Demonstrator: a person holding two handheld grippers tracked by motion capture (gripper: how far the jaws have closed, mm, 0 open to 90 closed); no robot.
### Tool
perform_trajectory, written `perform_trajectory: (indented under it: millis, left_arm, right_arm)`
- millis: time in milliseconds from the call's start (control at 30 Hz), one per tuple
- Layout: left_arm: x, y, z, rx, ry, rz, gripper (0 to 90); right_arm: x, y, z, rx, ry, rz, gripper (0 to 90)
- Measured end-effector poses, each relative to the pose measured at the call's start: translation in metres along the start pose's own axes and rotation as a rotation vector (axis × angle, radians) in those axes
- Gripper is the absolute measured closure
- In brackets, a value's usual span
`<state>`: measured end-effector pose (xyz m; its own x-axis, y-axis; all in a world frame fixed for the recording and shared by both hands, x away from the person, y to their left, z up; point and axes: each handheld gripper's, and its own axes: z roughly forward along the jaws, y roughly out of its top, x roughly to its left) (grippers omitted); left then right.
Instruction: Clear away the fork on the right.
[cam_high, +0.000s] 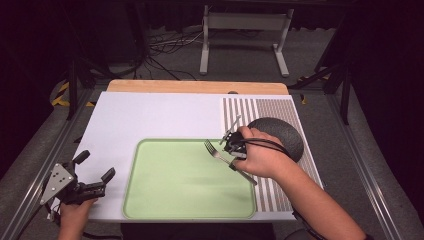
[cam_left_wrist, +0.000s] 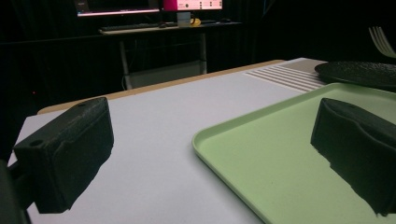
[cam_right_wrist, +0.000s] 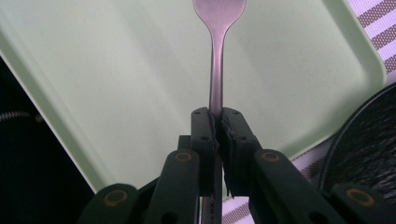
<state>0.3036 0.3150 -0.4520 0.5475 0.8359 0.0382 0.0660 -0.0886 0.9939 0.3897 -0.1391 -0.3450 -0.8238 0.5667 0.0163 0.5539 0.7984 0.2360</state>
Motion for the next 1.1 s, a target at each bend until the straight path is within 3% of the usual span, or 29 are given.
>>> perform_trajectory:
  millis: [233, 433, 733, 1100]
  left_arm:
    - [0.000, 0.000, 0.000, -0.001, -0.001, -0.001, 0.0]
    - [0.000, 0.000, 0.000, 0.000, 0.000, -0.002, 0.0]
    - [0.000, 0.000, 0.000, 0.002, -0.002, -0.001, 0.0]
    - [0.000, 0.000, 0.000, 0.002, -0.001, -0.001, 0.0]
  right_arm:
    - [0.001, 0.001, 0.002, -0.030, 0.005, 0.105, 83.7]
    - [0.003, 0.003, 0.006, -0.053, 0.006, 0.229, 83.6]
    - [0.000, 0.002, 0.016, -0.032, 0.031, 0.381, 83.6]
    - [-0.004, 0.000, 0.035, -0.009, 0.022, 0.470, 83.5]
